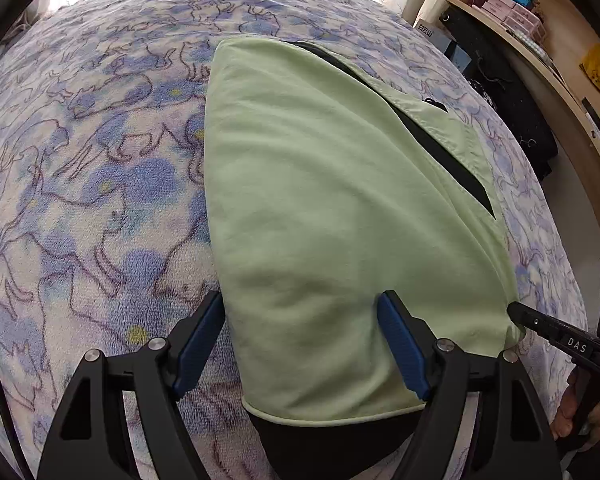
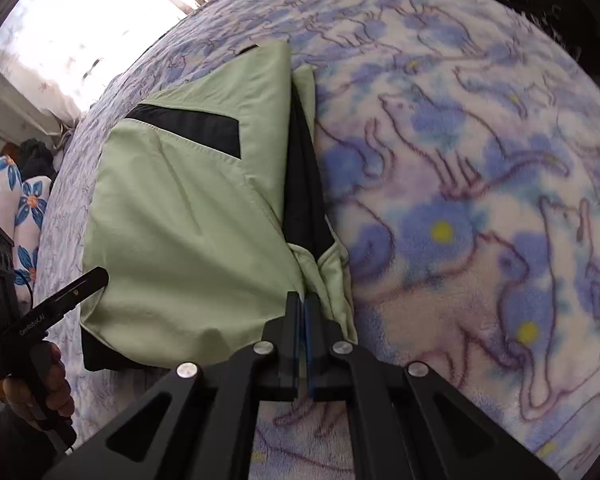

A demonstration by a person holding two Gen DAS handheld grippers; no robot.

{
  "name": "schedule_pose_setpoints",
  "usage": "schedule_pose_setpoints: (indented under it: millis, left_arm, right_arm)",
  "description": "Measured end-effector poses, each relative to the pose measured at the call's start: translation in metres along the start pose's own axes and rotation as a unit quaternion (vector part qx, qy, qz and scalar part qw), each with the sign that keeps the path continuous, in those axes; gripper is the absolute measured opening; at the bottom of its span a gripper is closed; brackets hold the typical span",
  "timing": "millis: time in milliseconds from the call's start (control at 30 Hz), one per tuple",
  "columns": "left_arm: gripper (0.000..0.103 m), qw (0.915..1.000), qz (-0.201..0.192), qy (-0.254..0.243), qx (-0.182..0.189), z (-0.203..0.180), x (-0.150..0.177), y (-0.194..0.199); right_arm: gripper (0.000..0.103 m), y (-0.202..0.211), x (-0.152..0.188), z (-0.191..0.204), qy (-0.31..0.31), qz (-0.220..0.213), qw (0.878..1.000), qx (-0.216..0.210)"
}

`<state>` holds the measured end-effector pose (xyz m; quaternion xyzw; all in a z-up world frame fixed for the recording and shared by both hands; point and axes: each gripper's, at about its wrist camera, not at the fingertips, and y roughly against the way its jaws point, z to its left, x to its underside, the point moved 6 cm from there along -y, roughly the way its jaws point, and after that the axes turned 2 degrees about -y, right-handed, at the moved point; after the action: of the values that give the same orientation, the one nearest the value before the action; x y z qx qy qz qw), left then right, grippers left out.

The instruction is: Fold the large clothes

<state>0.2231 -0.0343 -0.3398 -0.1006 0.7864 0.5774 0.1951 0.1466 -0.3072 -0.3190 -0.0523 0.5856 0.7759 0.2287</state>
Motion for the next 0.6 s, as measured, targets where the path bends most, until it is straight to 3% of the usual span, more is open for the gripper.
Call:
schedule_pose_setpoints:
  millis: [100,167,233,600]
  left_arm:
    - [0.077,0.9998,0.012,0.009,0.012,0.002,-0.003,0.001]
    - [0.077,0.9996,0.017,0.014,0.018,0.004,-0.006,0.003]
    - [0.077,0.9995,0.011,0.017,0.023,0.005,-0.014,0.007]
    - [0.077,0.9986,-0.026,0.036,0.029,0.025,-0.066,0.006]
  right_arm:
    - [0.007,0.012,-0.01,0.01,0.002,-0.002,1.0,-0.003]
    - [0.028,0.016,-0.02,0.015,-0.004,-0.001,1.0,-0.024]
    - [0.036,0.017,-0.038,0.021,-0.013,-0.008,0.999,-0.041]
    - [0.036,-0.052,-0.12,0.023,-0.039,0.016,0.998,-0.042]
